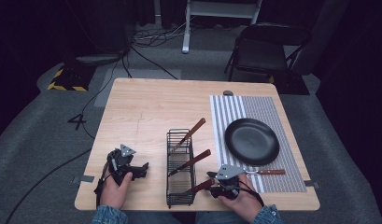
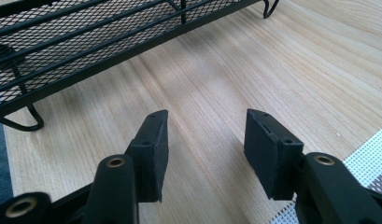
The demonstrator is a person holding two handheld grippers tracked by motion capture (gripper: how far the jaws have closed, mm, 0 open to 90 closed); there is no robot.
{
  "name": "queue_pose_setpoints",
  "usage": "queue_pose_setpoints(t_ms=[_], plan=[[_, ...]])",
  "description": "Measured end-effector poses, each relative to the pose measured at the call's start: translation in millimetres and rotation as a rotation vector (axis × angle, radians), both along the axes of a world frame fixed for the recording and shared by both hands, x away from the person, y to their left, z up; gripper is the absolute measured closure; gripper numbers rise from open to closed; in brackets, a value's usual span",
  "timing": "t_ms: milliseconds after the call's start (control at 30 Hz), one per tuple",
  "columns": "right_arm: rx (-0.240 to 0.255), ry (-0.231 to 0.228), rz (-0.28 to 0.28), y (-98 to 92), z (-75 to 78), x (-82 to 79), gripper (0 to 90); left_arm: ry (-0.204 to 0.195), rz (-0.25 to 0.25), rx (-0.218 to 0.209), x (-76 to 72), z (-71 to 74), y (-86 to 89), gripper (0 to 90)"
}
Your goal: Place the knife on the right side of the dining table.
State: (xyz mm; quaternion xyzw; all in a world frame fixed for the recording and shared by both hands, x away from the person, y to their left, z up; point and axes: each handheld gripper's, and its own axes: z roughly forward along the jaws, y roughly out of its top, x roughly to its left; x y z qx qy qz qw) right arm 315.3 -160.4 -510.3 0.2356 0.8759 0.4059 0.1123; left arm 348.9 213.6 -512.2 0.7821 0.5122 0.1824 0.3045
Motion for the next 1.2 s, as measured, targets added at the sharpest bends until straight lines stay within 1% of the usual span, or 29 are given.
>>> queue_pose_setpoints(t_ms=[100, 267, 333, 367, 400, 467, 500, 533, 567, 600, 633, 667, 700, 733, 867, 1000, 1033, 1067, 1100, 1200], plan=[[0.003, 0.001, 0.004, -0.1, -0.1, 0.0, 50.3, 0.0, 0.0, 0.0, 0.0, 0.0, 0.0, 0.1], [0.012, 0.017, 0.01, -1.1, 0.3, 1.2, 51.5, 0.0, 0.0, 0.0, 0.0, 0.0, 0.0, 0.2], [0.021, 0.039, 0.011, -2.3, 2.0, 2.6, 52.5, 0.0, 0.0, 0.0, 0.0, 0.0, 0.0, 0.1], [0.021, 0.039, 0.011, -2.3, 2.0, 2.6, 52.5, 0.0, 0.0, 0.0, 0.0, 0.0, 0.0, 0.2], [0.036, 0.056, 0.002, -4.6, 6.6, 5.3, 55.4, 0.001, 0.0, -0.001, -0.1, 0.0, 0.0, 0.1], [0.054, 0.086, -0.014, -8.2, 13.8, 9.0, 58.0, 0.001, 0.0, -0.001, -0.1, 0.0, -0.1, 0.1], [0.054, 0.086, -0.014, -8.2, 13.8, 9.0, 58.0, 0.001, 0.0, -0.001, -0.1, 0.0, -0.1, 0.1], [0.073, 0.106, -0.026, -12.8, 22.8, 13.3, 60.2, 0.0, 0.0, 0.0, 0.0, 0.0, 0.0, 0.2], [0.076, 0.117, -0.032, -14.8, 27.7, 15.5, 60.8, 0.0, 0.0, 0.0, 0.0, 0.0, 0.0, 0.1], [0.076, 0.117, -0.032, -14.8, 27.7, 15.5, 60.8, 0.0, 0.0, 0.0, 0.0, 0.0, 0.0, 0.1], [0.083, 0.135, -0.037, -18.2, 38.2, 20.2, 61.8, 0.0, 0.0, 0.0, 0.0, 0.0, 0.0, 0.2], [0.083, 0.135, -0.037, -18.2, 38.2, 20.2, 61.8, 0.0, 0.0, 0.0, 0.0, 0.0, 0.0, 0.1], [0.087, 0.151, -0.034, -20.6, 49.5, 25.3, 62.8, 0.0, 0.0, 0.0, 0.0, 0.0, 0.0, 0.1], [0.089, 0.155, -0.031, -21.3, 55.3, 27.9, 62.9, 0.0, 0.0, 0.0, 0.0, 0.0, 0.0, 0.1], [0.106, 0.155, -0.025, -23.9, 81.3, 39.9, 63.7, 0.0, 0.0, 0.0, 0.0, 0.0, 0.0, 0.1], [0.127, 0.136, -0.037, -26.5, 106.4, 53.9, 64.2, 0.0, 0.0, 0.0, 0.0, 0.0, 0.0, 0.1], [0.127, 0.136, -0.037, -26.5, 106.4, 53.9, 64.2, 0.0, 0.0, 0.0, 0.0, 0.0, 0.0, 0.1], [0.132, 0.128, -0.04, -26.3, 116.2, 59.9, 64.7, 0.0, 0.0, 0.0, 0.0, 0.0, 0.0, 0.1], [0.133, 0.126, -0.041, -25.9, 121.2, 63.5, 64.9, 0.0, 0.0, 0.0, 0.0, 0.0, 0.0, 0.1], [0.138, 0.129, -0.046, -25.0, 129.7, 72.3, 65.6, 0.0, 0.0, 0.0, 0.0, 0.0, 0.0, 0.1]])
